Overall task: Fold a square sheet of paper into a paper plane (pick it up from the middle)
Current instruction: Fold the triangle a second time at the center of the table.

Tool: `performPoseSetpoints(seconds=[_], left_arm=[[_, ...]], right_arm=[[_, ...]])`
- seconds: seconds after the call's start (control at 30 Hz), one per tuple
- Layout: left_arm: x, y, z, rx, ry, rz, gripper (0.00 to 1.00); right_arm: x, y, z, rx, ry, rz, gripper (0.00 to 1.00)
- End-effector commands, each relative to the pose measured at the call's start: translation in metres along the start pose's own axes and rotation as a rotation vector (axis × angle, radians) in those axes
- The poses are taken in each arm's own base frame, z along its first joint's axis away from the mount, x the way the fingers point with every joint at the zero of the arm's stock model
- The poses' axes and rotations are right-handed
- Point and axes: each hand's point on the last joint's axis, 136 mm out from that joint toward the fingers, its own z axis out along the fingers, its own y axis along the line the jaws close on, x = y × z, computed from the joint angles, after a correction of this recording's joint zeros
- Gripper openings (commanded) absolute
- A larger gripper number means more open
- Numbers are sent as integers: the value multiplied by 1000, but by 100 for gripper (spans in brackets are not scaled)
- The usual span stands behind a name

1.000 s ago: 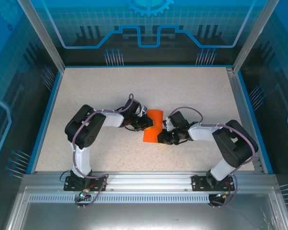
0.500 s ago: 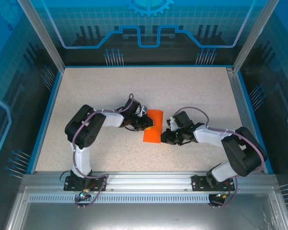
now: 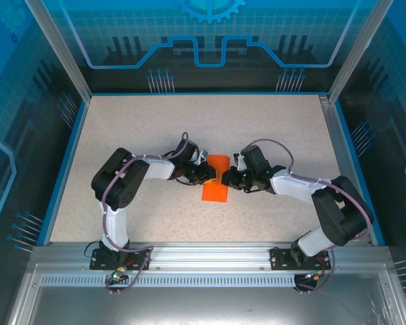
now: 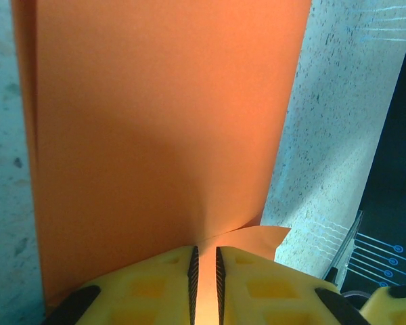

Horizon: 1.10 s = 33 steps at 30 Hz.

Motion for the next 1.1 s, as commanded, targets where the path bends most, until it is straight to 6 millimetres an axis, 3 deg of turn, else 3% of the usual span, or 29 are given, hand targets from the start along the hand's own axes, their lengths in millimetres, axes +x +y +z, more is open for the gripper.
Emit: performPoseSetpoints(seconds=[0.0,0.13,0.4,0.67,0.87,1.07], left_arm=[[0,27,1,-84,-5,-38,19],[-2,25,2,-81,-5,-40,19],[-6,17,-2,-71,-17,-29,22],[-10,-6,-15,-33,-39,6,26],[-13,-29,-38,-16,-84,47,32],[-6,-38,-43,13,-75,44,29]], right_arm=[[-14,-2,-13,36,-81,11,15],[1,3,1,-5,33,-1,13],[30,-4,25,-49,161,-1,12],[47,-44,43,64,226,38,11],[50,-47,47,67,242,42,11],[49,-50,45,88,234,40,12]])
